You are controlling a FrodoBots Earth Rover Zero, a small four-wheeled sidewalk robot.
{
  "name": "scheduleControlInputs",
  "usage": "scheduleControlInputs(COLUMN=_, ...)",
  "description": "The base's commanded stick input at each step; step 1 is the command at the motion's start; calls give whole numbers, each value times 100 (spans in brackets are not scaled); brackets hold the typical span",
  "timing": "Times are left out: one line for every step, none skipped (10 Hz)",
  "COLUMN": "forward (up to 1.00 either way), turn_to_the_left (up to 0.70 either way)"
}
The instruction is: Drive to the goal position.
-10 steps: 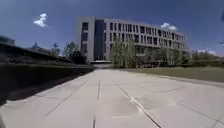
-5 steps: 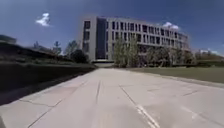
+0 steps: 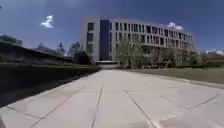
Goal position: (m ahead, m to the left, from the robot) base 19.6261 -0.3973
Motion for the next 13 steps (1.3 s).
scheduleControlInputs(forward=100, turn_to_the_left=0)
scheduleControlInputs(forward=100, turn_to_the_left=0)
scheduleControlInputs(forward=100, turn_to_the_left=0)
scheduleControlInputs(forward=100, turn_to_the_left=0)
scheduleControlInputs(forward=100, turn_to_the_left=0)
scheduleControlInputs(forward=100, turn_to_the_left=0)
scheduleControlInputs(forward=100, turn_to_the_left=0)
scheduleControlInputs(forward=100, turn_to_the_left=0)
scheduleControlInputs(forward=100, turn_to_the_left=0)
scheduleControlInputs(forward=100, turn_to_the_left=0)
scheduleControlInputs(forward=100, turn_to_the_left=0)
scheduleControlInputs(forward=100, turn_to_the_left=0)
scheduleControlInputs(forward=100, turn_to_the_left=0)
